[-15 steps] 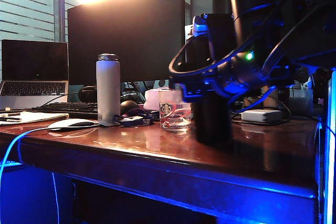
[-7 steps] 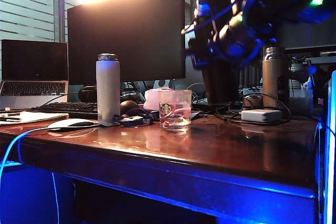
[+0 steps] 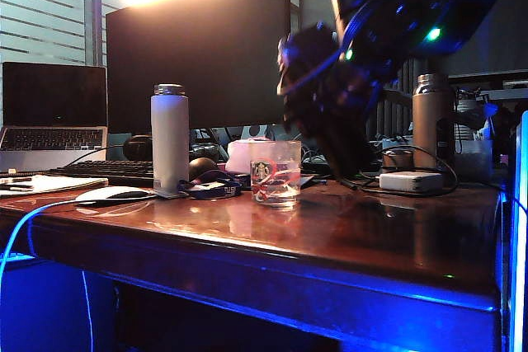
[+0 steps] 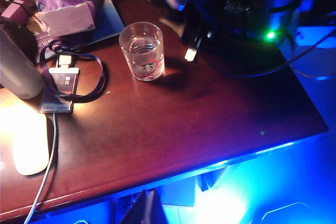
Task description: Pick up the black thermos, pour a little water from inside into the glass cup, then place the black thermos back on the table.
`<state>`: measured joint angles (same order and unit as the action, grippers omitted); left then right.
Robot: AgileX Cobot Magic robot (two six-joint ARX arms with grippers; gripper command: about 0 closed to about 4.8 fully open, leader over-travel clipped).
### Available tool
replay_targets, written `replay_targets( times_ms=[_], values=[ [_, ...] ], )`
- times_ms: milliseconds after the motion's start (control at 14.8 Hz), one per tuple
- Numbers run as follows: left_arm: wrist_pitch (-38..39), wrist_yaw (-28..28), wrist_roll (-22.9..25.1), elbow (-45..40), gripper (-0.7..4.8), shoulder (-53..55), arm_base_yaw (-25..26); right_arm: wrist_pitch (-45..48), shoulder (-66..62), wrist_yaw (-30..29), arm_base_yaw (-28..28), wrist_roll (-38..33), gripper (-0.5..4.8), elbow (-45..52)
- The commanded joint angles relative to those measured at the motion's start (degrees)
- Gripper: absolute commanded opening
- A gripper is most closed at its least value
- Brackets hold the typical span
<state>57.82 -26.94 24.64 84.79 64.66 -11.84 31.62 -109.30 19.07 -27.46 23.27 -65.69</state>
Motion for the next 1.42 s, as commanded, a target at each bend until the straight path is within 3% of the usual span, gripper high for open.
replay_targets(
  times_ms=[68, 473, 945, 1215, 1418],
  values=[
    [-0.5, -0.26, 0.24, 0.15, -0.03, -0.13, 0.0, 0.26, 0.26, 0.44, 1.11, 5.99, -0.01, -0.63],
    [-0.48, -0.24, 0.24, 0.15, -0.03, -0.11, 0.0, -2.75, -0.07, 0.04, 3.06, 17.99, -0.01, -0.66],
    [-0.5, -0.26, 0.24, 0.15, -0.03, -0.11, 0.0, -3.17, -0.09, 0.04, 3.43, 26.36, -0.01, -0.92],
    [-0.5, -0.24, 0.24, 0.15, -0.03, -0.11, 0.0, -3.1, -0.59, 0.07, 3.43, 29.49, -0.01, -1.51],
    [-0.5, -0.24, 0.24, 0.15, -0.03, -0.11, 0.0, -4.22, -0.92, 0.22, 3.43, 25.94, -0.01, -1.7]
  ],
)
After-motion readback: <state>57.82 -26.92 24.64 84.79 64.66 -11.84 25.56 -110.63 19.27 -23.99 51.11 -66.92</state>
